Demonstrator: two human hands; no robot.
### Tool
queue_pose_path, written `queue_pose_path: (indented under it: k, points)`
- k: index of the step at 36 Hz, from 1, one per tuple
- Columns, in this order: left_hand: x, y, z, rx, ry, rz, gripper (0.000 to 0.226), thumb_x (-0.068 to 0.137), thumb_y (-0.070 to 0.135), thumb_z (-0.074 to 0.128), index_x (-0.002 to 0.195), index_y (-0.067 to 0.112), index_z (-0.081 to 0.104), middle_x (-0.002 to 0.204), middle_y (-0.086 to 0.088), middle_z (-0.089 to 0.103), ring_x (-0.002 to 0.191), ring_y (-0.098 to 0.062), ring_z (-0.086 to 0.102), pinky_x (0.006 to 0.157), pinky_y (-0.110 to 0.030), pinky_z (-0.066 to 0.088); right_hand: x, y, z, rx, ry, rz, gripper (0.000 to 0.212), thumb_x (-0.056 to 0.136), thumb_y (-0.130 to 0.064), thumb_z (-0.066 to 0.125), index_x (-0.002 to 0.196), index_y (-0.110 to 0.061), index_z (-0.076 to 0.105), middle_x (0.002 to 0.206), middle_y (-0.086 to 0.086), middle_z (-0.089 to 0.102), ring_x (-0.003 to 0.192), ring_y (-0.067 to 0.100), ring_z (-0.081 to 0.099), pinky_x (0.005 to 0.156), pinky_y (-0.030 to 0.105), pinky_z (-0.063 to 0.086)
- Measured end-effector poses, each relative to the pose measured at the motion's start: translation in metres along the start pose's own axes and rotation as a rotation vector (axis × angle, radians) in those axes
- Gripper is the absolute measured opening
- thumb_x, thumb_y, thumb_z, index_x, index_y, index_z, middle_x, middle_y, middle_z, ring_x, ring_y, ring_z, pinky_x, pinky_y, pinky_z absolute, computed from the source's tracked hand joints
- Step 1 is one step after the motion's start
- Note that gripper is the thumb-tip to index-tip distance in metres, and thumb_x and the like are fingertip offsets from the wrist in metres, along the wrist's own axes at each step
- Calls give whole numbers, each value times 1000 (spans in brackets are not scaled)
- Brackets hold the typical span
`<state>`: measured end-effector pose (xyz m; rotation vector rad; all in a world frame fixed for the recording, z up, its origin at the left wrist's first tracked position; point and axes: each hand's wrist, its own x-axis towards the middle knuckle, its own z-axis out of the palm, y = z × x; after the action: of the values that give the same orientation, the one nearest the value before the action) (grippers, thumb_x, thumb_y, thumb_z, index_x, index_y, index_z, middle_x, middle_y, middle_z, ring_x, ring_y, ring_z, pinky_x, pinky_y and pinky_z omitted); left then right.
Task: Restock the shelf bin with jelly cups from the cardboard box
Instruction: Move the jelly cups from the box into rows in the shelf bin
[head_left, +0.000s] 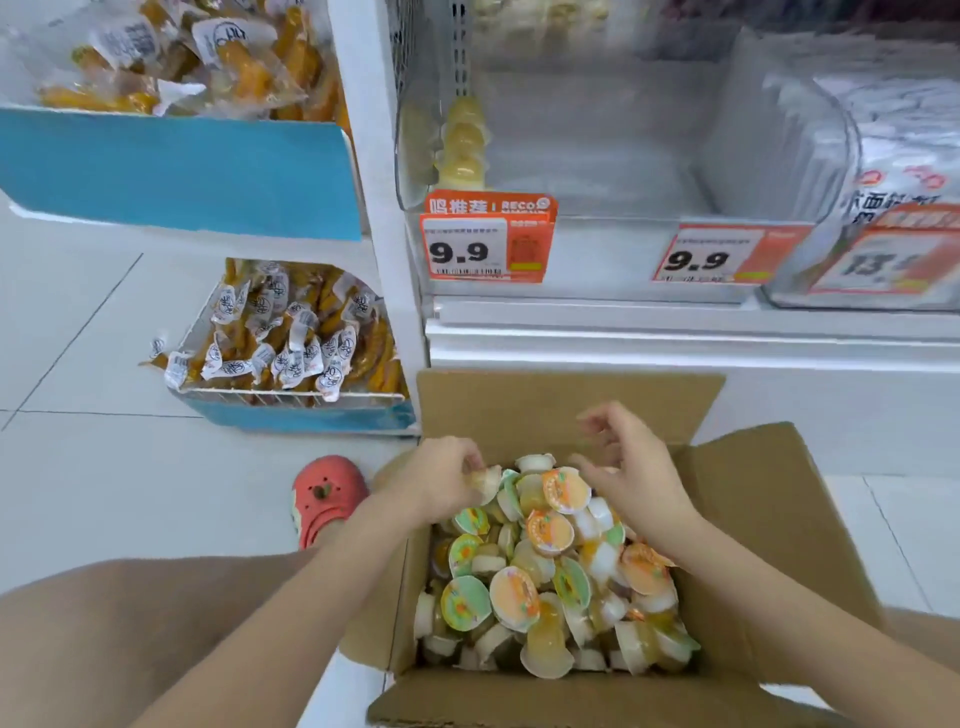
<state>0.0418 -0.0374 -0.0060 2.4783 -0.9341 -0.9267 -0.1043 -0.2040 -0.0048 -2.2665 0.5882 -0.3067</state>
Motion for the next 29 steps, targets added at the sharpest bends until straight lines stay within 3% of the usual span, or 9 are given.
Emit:
queue_pose_path:
  k: [4,8,9,12,14,17,25,27,29]
  points:
    - [3,-34,51,-129,-12,-207,31,77,12,69,107,11,63,102,0,62,94,-16,58,78,-26,47,-12,35,54,-49,-261,90,35,86,-18,67,116,-20,50,107,-5,52,99,10,51,86,29,47]
    - [2,-43,101,-401,-15,-432,12,79,10,66,79,17,56,87,0,60,87,-19,57,75,-29,46,-2,51,98,-106,-426,80,44,85,-13,64,126,-19,48,123,2,52,117,18,47,94,34,44]
    - [3,-43,111,-400,-26,-450,9,79,11,64,85,13,57,90,-4,61,91,-22,58,75,-30,47,5,54,107,-139,-457,68,46,84,-10,64,126,-19,48,125,4,51,118,22,46,94,36,44]
    - [13,-46,140,-432,-32,-507,55,66,27,63,116,7,49,114,-11,57,106,-28,55,85,-35,48,26,62,128,-240,-557,15,49,83,-3,61,129,-16,47,130,8,48,120,27,45,93,37,43]
    - [21,-53,153,-459,8,-557,58,70,27,62,120,7,40,122,-14,51,111,-31,52,91,-42,47,37,66,136,-337,-600,-15,49,84,-3,61,130,-15,46,132,8,46,121,28,44,93,37,43]
    - [28,-61,154,-528,42,-619,48,82,13,60,123,5,37,124,-17,52,114,-33,51,90,-35,46,43,71,143,-437,-616,-29,50,84,-3,62,130,-12,44,135,8,42,124,27,41,95,34,40]
    - [37,-80,155,-744,-75,-705,66,85,7,61,143,11,30,135,-13,48,122,-29,46,91,-30,39,39,60,161,-662,-530,-86,82,76,13,58,146,-5,18,148,11,27,129,31,34,103,35,34]
    - [37,-80,155,-828,-54,-740,67,83,6,57,144,13,30,135,-13,46,120,-30,46,88,-30,38,33,59,161,-665,-498,-73,76,77,13,56,143,-4,23,147,12,30,129,31,34,102,36,35]
    - [35,-80,155,-889,-31,-753,67,82,7,57,144,15,31,131,-13,48,116,-29,47,89,-31,40,27,61,163,-691,-444,-113,68,72,12,62,134,-3,39,138,13,43,123,31,43,95,36,42]
